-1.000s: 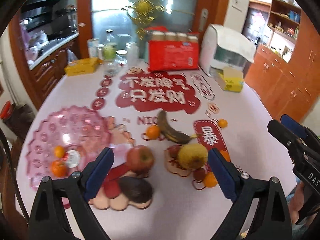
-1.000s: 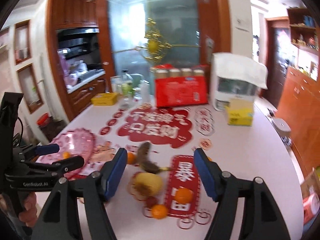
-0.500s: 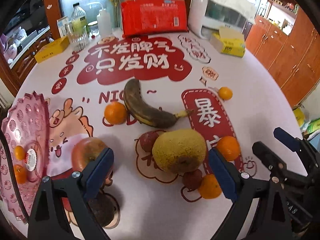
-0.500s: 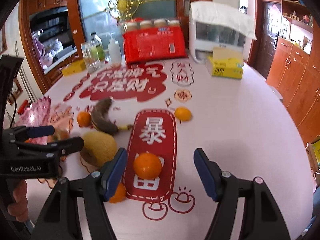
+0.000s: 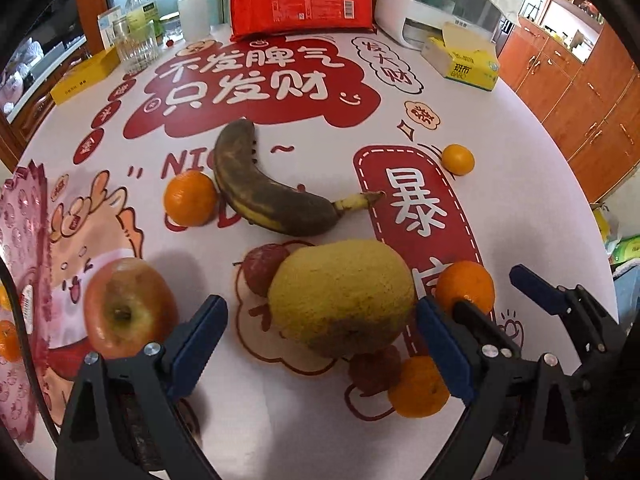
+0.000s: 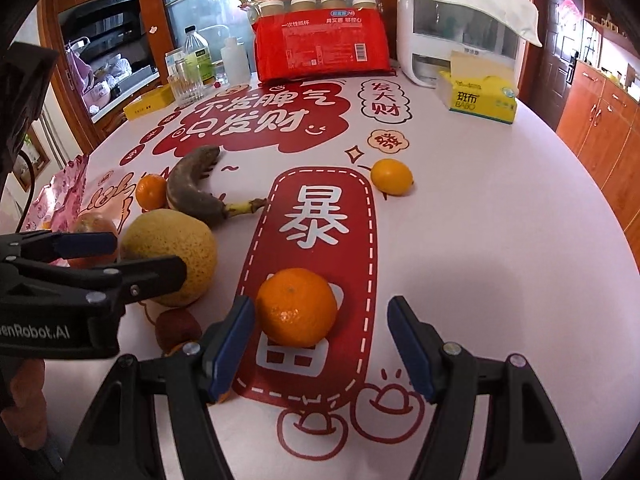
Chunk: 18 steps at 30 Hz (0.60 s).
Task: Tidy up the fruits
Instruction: 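Grasp the yellow pear with the left tool while the right tool grasps an orange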
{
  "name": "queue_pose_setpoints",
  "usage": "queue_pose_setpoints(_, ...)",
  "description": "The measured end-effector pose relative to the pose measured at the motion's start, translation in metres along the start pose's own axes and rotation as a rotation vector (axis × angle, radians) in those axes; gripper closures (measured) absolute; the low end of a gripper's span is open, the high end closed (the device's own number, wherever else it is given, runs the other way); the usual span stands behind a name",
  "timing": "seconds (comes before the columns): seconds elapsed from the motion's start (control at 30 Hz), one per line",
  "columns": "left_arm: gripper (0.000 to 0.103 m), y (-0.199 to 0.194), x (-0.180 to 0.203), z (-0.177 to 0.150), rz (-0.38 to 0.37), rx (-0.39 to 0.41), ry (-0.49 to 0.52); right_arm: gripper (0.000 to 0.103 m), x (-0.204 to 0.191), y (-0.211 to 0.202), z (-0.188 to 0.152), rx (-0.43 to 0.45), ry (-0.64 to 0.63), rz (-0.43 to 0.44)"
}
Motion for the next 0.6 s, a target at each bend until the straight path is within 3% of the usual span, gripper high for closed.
queue_pose_setpoints(0.2, 0.012, 0.012, 0.004, -0.004, -0.008, -0.028, -0.025, 0.039, -0.006, 0.008, -0.001, 0.007, -0.002, 0.056)
queue_pose_setpoints(0.43, 0.026, 0.027, 0.005, -0.007, -0.086, -0.08, -0.104, 0.057, -0.013, 0.018, -0.006, -0.014, -0.003, 0.105)
queue_pose_setpoints(0.6, 0.028, 0.026, 0.004, -0.004, -0.086, -0.07, -0.137, 0.057, -0.013, 0.017, -0.007, 0.007, 0.004, 0.115)
Point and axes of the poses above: each gripper's, at about its wrist camera, not at the fingertips, and y roughly the way its jaws point, x to its right, z to its top, the point moved 7 cm from there along y, roughly the way its jaws point, and after that the axes turned 6 degrees about z, right-handed, at the moved point
